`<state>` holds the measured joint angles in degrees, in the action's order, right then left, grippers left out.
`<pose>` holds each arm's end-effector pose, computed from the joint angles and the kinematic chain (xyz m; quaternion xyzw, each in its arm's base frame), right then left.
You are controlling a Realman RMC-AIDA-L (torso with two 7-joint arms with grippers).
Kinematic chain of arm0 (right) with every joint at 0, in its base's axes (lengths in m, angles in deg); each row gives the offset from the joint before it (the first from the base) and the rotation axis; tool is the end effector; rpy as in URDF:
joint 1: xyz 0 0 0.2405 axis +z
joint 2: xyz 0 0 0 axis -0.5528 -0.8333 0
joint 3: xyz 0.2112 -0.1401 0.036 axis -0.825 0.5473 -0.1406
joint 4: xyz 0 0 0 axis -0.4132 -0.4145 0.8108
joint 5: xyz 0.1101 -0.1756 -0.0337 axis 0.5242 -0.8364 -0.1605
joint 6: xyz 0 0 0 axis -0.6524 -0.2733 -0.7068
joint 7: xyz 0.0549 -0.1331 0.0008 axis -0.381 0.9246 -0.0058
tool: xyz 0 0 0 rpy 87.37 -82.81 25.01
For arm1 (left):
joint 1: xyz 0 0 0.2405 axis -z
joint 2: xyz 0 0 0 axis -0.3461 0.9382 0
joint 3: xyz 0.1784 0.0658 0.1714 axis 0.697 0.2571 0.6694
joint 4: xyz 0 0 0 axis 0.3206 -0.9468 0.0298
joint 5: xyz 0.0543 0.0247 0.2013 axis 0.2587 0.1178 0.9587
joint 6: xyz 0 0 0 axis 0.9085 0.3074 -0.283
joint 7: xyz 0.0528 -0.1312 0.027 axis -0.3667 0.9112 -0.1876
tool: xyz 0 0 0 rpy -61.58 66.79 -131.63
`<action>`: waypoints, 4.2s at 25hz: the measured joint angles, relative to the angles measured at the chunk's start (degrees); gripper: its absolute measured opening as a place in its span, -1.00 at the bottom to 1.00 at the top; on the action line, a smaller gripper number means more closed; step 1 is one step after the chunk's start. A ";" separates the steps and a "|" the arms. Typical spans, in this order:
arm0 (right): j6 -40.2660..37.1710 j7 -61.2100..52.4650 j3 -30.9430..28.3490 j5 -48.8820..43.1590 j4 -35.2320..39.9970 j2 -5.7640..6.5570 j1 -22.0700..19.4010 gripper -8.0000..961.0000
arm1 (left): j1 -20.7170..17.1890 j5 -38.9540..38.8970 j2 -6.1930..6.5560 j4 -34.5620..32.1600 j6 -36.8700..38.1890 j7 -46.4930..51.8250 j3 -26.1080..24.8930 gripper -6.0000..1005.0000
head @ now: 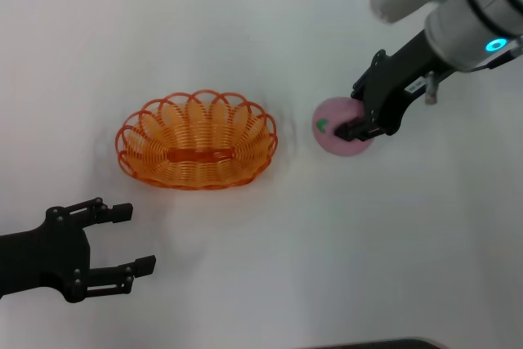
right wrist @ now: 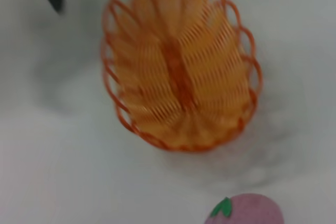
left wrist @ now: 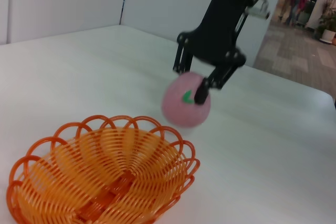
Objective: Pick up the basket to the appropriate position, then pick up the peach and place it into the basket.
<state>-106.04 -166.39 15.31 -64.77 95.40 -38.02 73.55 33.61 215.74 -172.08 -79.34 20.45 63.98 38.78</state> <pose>0.1815 0.3587 -0.0111 -0.9772 0.1375 -0.1523 0.0545 -0.3208 0.2190 -0.0099 -0.9557 -0.2074 -0.1870 0.0934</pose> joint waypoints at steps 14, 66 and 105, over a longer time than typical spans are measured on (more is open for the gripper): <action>-5.39 0.55 -3.10 6.44 6.04 -0.13 -0.18 -0.29 | 0.06 0.00 0.00 0.00 -0.01 0.27 0.00 0.69; 18.53 5.65 10.66 18.91 -14.61 -0.26 6.20 0.64 | 0.26 0.00 0.09 -0.70 -0.37 0.83 -0.09 0.69; 6.81 54.34 -9.13 41.53 -30.92 0.05 -18.91 0.64 | 0.64 -0.52 0.00 0.00 -1.71 0.81 -0.27 0.69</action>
<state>-99.23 -112.05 6.18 -23.24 64.47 -37.96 54.64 34.25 215.22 -172.08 -79.33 18.74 64.79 38.51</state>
